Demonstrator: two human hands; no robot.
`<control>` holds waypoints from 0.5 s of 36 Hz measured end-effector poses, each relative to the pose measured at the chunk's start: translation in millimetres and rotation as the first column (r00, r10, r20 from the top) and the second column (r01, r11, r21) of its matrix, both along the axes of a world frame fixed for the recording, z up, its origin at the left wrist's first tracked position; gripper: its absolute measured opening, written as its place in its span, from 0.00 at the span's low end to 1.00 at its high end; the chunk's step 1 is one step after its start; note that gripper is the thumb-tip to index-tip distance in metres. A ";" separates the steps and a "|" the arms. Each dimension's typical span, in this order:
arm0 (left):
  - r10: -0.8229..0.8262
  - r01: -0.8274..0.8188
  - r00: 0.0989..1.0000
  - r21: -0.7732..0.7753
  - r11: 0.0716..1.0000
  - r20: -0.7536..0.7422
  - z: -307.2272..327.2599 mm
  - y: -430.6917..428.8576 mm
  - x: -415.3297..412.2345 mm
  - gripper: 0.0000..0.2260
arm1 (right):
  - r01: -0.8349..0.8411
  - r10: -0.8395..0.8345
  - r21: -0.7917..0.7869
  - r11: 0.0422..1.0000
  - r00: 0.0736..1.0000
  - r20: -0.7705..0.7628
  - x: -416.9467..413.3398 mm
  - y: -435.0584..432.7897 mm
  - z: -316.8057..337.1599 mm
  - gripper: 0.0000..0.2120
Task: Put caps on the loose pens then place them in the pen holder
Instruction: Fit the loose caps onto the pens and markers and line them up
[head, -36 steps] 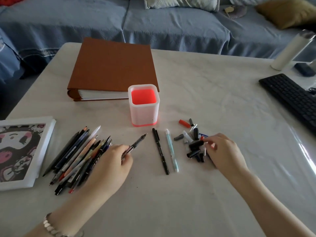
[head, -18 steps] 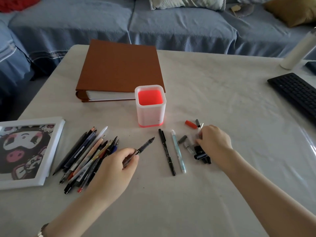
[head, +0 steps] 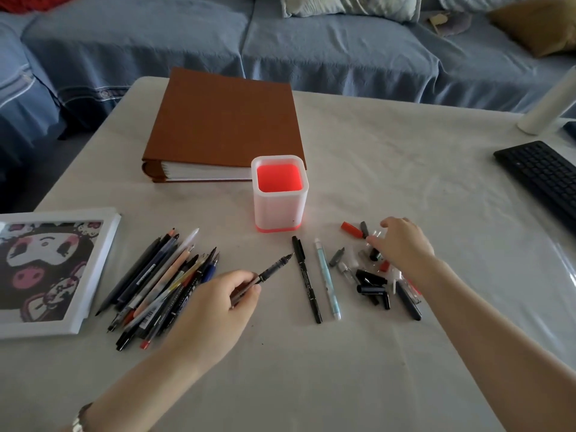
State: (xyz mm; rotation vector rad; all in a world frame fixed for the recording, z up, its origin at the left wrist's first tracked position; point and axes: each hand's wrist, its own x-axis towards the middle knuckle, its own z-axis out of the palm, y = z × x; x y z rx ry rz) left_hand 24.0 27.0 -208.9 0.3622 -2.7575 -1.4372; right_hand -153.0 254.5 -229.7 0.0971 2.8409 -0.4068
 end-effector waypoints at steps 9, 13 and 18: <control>0.014 -0.014 1.000 -0.003 1.000 0.018 0.4 -0.4 1.4 0.05 | 0.096 -0.112 -0.317 0.943 0.993 -0.033 -0.5 -2.3 -10.8 0.14; 0.001 -0.001 1.000 0.002 1.000 0.000 2.7 1.2 2.4 0.04 | 0.090 -0.186 -0.560 0.824 0.976 -0.116 14.5 -3.3 0.6 0.11; -0.048 0.049 0.999 0.046 0.998 -0.023 6.2 2.5 1.7 0.09 | -0.028 0.063 -0.810 0.586 0.998 0.011 55.6 -14.7 29.6 0.10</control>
